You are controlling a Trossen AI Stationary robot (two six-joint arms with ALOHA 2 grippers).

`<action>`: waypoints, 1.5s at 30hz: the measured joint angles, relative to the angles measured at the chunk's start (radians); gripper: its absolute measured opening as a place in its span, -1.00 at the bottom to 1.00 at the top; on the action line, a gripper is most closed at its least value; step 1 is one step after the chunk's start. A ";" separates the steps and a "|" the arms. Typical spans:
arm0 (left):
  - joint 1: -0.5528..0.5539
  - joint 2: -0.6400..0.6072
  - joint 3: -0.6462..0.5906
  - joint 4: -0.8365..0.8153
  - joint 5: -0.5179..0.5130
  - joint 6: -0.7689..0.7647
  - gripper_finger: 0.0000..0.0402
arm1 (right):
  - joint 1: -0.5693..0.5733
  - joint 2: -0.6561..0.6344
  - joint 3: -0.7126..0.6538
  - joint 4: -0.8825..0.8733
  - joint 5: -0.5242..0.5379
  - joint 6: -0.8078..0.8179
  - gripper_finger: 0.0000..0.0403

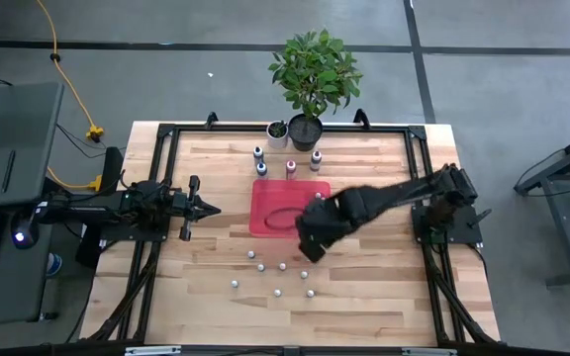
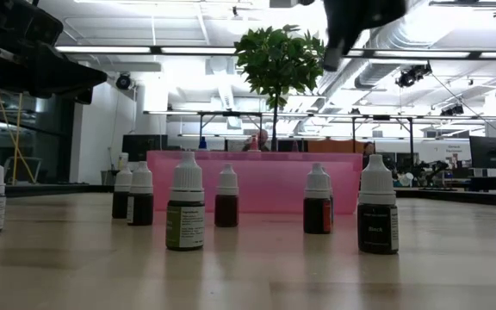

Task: Pick & Place food coloring
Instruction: Put the small purple food coloring bottle into the pink container

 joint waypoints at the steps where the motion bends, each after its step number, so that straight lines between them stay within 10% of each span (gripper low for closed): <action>1: 0.000 0.000 0.000 0.000 0.000 0.000 -1.00 | -0.022 0.002 0.002 -0.001 0.002 -0.010 -0.75; 21: 0.000 0.000 0.000 0.000 0.000 0.000 -1.00 | -0.286 0.203 0.004 0.151 -0.172 -0.073 -0.75; 45: 0.000 0.000 0.000 0.000 0.000 0.000 -1.00 | -0.411 0.326 0.000 0.053 -0.134 -0.094 -0.73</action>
